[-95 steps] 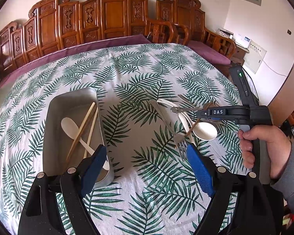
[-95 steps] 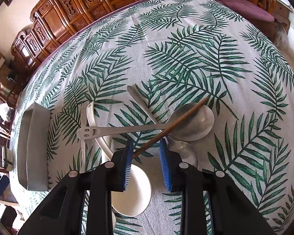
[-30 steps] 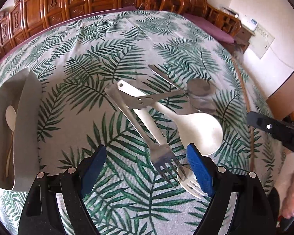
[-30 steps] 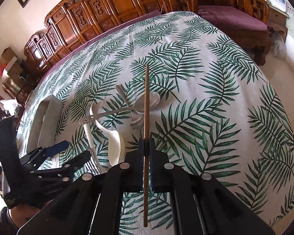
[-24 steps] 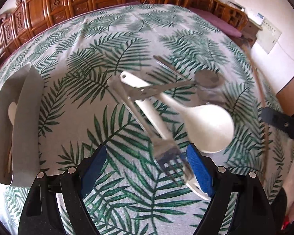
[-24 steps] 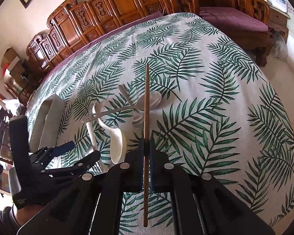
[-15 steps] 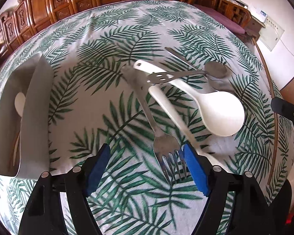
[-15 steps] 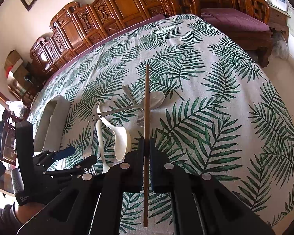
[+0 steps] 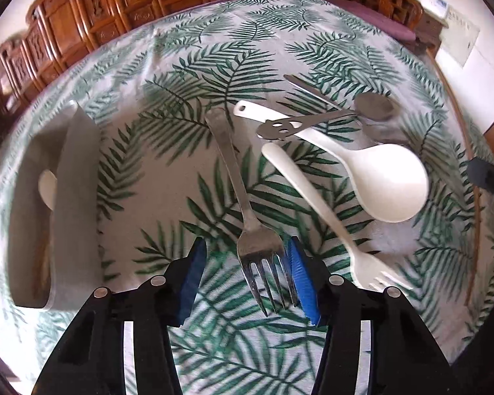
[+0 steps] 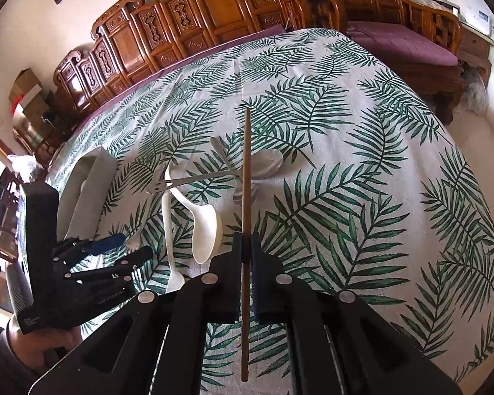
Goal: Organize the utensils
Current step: 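Grasp the metal fork with the left tool while the right tool holds the chopstick, then carry the fork and chopstick to the grey tray and open both tools, then move both tools back over the remaining utensils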
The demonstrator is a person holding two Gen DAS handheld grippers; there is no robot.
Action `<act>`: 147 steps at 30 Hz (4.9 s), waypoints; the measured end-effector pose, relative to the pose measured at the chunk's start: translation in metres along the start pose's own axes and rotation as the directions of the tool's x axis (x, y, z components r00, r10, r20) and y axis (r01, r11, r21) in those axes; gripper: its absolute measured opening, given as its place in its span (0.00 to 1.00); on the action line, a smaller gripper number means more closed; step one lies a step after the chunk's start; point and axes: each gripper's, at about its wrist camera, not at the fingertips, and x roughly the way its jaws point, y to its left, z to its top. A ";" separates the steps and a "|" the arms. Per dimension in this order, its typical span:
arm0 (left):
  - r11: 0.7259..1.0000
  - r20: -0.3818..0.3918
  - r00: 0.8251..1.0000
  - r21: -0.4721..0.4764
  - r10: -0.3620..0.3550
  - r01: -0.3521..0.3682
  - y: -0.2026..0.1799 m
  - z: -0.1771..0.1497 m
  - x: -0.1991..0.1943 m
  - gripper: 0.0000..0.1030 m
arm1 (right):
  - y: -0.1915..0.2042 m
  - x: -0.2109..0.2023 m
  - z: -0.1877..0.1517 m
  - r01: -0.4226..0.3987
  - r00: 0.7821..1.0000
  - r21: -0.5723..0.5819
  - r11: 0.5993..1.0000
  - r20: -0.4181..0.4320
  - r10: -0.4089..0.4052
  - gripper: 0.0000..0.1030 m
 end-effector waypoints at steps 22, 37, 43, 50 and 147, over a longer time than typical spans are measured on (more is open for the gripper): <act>1.000 -0.024 1.000 -0.022 0.002 -0.002 0.043 0.001 0.001 0.22 | -0.004 -0.002 0.003 0.000 1.000 -0.001 1.000 0.006 0.000 0.06; 0.994 0.060 0.994 -0.058 -0.092 0.095 0.064 -0.009 -0.035 0.20 | 0.018 0.010 -0.007 0.011 1.000 -0.066 0.998 -0.010 -0.011 0.06; 0.995 -0.006 0.997 -0.063 -0.083 0.082 0.073 -0.012 -0.014 0.05 | 0.020 0.009 -0.007 0.027 1.000 -0.080 0.996 0.002 -0.027 0.06; 0.992 -0.026 0.993 -0.062 -0.113 0.111 0.065 -0.019 -0.004 0.04 | 0.012 0.005 -0.003 0.028 1.000 -0.067 0.997 0.013 -0.027 0.06; 0.956 0.319 0.946 -0.290 0.056 0.041 0.243 -0.058 -0.131 0.83 | 0.248 0.048 0.046 -0.139 0.990 -0.440 0.887 -0.078 0.117 0.08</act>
